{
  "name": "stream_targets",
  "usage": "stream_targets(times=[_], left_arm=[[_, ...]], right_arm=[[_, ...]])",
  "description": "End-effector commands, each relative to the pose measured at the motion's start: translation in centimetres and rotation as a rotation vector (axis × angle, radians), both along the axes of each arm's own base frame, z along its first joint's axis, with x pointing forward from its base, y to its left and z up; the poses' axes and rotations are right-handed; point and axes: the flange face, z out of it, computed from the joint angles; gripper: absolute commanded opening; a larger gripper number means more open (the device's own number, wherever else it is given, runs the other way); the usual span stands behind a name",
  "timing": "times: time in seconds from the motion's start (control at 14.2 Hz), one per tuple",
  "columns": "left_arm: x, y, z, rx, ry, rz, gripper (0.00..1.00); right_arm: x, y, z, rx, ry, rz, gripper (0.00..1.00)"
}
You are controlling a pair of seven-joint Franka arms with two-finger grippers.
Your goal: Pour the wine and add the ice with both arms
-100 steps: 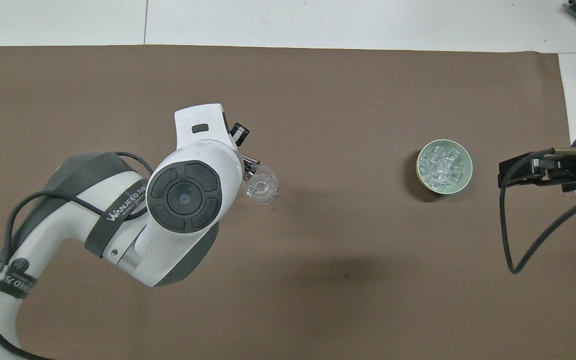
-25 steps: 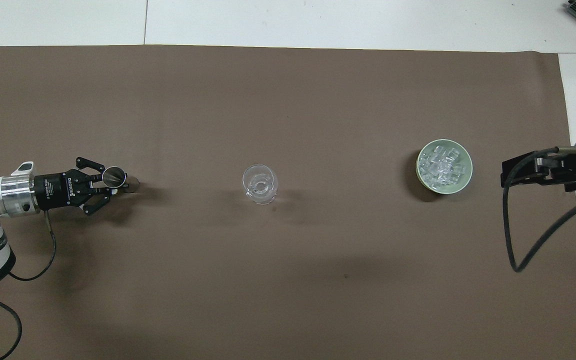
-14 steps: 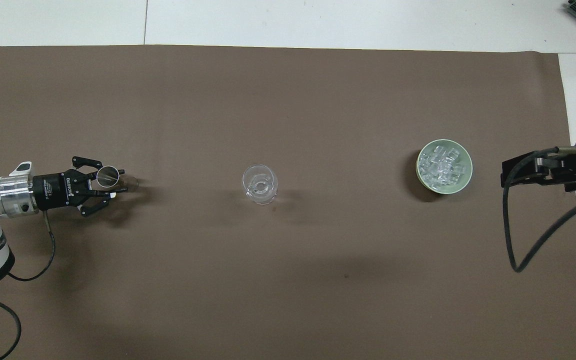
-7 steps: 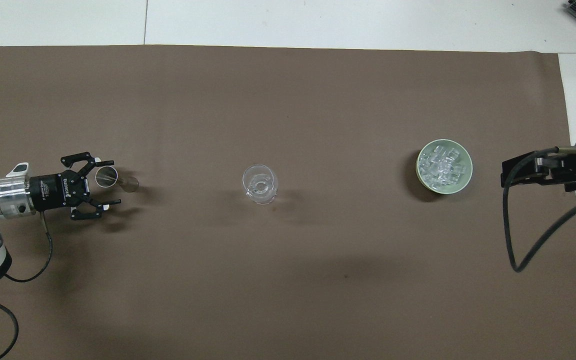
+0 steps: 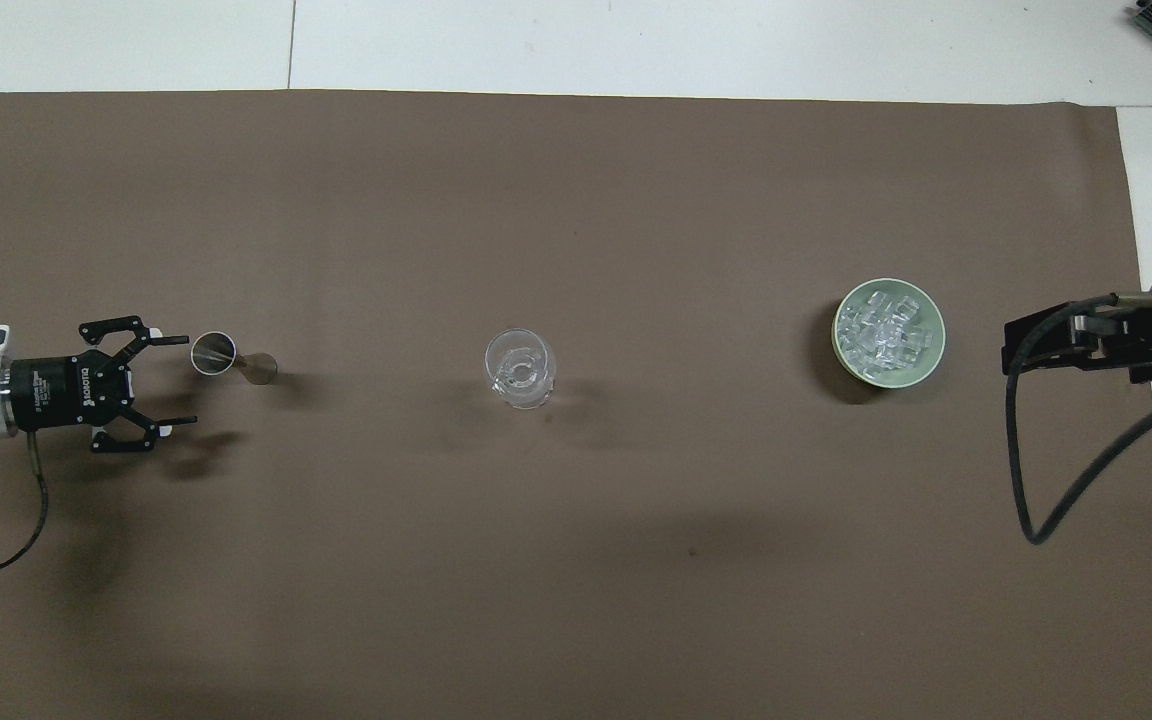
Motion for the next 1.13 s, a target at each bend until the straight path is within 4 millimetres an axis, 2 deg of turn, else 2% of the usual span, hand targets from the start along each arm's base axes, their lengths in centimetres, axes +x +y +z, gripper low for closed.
stream_targets(times=[0.0, 0.14, 0.42, 0.63, 0.78, 1.06], left_arm=[[0.7, 0.2, 5.6, 0.099, -0.070, -0.087, 1.00], [1.3, 0.0, 8.9, 0.166, -0.114, -0.140, 1.00], [2.8, -0.2, 13.5, 0.276, -0.168, -0.306, 1.00], [4.2, -1.7, 16.3, 0.394, -0.250, -0.445, 1.00], [5.1, -2.0, 18.7, 0.463, -0.296, -0.494, 1.00], [6.8, -4.6, 23.2, 0.589, -0.387, -0.608, 1.00]], right_arm=[[0.0, -0.6, 0.0, 0.006, -0.014, 0.005, 1.00], [0.0, -0.6, 0.0, 0.006, -0.014, 0.006, 1.00], [0.0, -0.6, 0.0, 0.008, -0.015, 0.011, 1.00], [0.0, -0.8, 0.0, 0.008, -0.017, 0.008, 1.00], [0.0, -0.8, 0.0, 0.008, -0.015, 0.006, 1.00], [0.1, -2.0, 0.0, 0.010, -0.015, -0.012, 1.00]])
